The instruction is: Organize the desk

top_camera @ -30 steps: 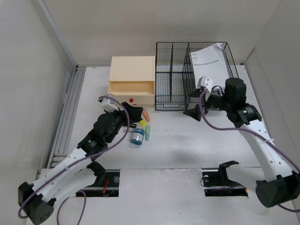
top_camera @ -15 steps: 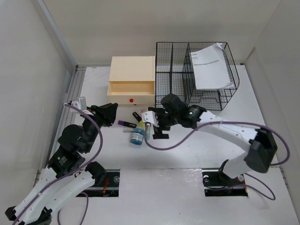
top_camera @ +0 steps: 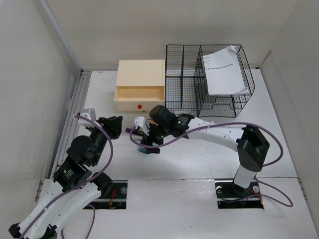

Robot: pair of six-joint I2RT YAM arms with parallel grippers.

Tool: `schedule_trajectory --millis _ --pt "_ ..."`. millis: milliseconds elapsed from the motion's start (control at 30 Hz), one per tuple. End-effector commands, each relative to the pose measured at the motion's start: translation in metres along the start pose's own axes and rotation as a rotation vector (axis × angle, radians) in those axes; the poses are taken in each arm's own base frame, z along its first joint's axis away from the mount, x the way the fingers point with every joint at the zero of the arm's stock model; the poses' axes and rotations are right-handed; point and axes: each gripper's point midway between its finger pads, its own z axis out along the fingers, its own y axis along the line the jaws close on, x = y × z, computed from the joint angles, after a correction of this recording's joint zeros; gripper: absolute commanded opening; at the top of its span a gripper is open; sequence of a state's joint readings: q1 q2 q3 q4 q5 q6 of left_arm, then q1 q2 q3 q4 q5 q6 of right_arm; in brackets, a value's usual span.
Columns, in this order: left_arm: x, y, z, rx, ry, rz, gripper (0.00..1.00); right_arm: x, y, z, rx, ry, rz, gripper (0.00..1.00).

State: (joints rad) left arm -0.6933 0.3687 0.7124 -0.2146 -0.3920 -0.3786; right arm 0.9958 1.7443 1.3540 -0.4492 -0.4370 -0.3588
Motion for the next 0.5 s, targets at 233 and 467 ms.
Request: schedule_trajectory --millis 233,467 --pt "-0.008 0.001 -0.002 0.007 -0.035 0.002 0.30 -0.022 -0.015 0.008 0.336 -0.109 0.283 0.78" --pt "-0.008 0.001 -0.002 0.008 -0.034 0.003 0.30 -0.013 -0.030 0.019 0.404 -0.093 0.289 0.83"
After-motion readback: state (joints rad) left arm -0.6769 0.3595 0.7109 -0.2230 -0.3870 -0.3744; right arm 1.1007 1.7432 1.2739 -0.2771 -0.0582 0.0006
